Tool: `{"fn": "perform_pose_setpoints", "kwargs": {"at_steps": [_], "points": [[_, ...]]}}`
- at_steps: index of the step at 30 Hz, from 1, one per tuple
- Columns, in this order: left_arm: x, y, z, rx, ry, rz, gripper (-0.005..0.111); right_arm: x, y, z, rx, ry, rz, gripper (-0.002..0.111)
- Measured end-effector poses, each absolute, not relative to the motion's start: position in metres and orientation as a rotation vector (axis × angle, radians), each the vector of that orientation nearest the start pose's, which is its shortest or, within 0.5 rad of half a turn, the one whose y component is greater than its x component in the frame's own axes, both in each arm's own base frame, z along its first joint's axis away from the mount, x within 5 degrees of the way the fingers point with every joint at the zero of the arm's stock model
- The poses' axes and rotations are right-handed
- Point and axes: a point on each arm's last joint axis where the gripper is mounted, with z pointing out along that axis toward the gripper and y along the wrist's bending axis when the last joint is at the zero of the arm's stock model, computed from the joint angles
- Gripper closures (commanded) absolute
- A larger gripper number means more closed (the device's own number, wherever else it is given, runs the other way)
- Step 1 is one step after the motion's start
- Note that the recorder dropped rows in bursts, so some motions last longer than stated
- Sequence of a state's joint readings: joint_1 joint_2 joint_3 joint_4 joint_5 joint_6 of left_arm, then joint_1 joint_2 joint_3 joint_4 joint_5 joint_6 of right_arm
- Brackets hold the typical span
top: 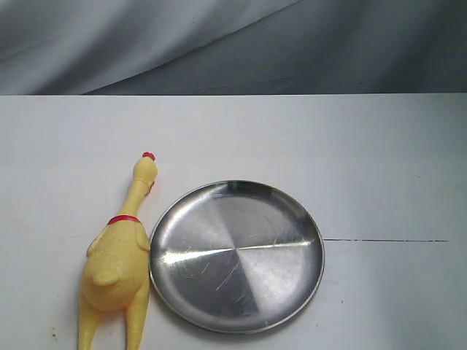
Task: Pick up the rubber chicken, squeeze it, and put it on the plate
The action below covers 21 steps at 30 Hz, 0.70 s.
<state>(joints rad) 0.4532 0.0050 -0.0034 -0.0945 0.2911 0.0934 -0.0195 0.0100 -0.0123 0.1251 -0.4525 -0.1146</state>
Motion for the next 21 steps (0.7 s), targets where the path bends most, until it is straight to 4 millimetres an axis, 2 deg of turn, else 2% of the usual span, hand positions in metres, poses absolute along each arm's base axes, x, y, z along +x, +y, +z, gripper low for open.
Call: {"fn": "perform_pose_setpoints", "kwargs": {"at_steps": [3,8,13,17,21], "points": [[0.050,0.022,0.188,-0.379,1.744,0.305,0.107,0.039,-0.006,0.273,0.076,0.998,-0.022,0.108],[0.050,0.022,0.188,-0.379,1.744,0.305,0.107,0.029,-0.005,0.319,0.071,0.946,-0.009,0.108],[0.050,0.022,0.188,-0.379,1.744,0.305,0.107,0.034,-0.004,0.359,0.054,0.932,-0.024,0.108],[0.050,0.022,0.188,-0.379,1.744,0.305,0.107,0.050,-0.004,0.373,0.046,0.973,-0.032,0.108],[0.050,0.022,0.188,-0.379,1.742,0.306,0.107,0.075,-0.004,0.371,0.041,1.065,-0.031,0.108]]}}
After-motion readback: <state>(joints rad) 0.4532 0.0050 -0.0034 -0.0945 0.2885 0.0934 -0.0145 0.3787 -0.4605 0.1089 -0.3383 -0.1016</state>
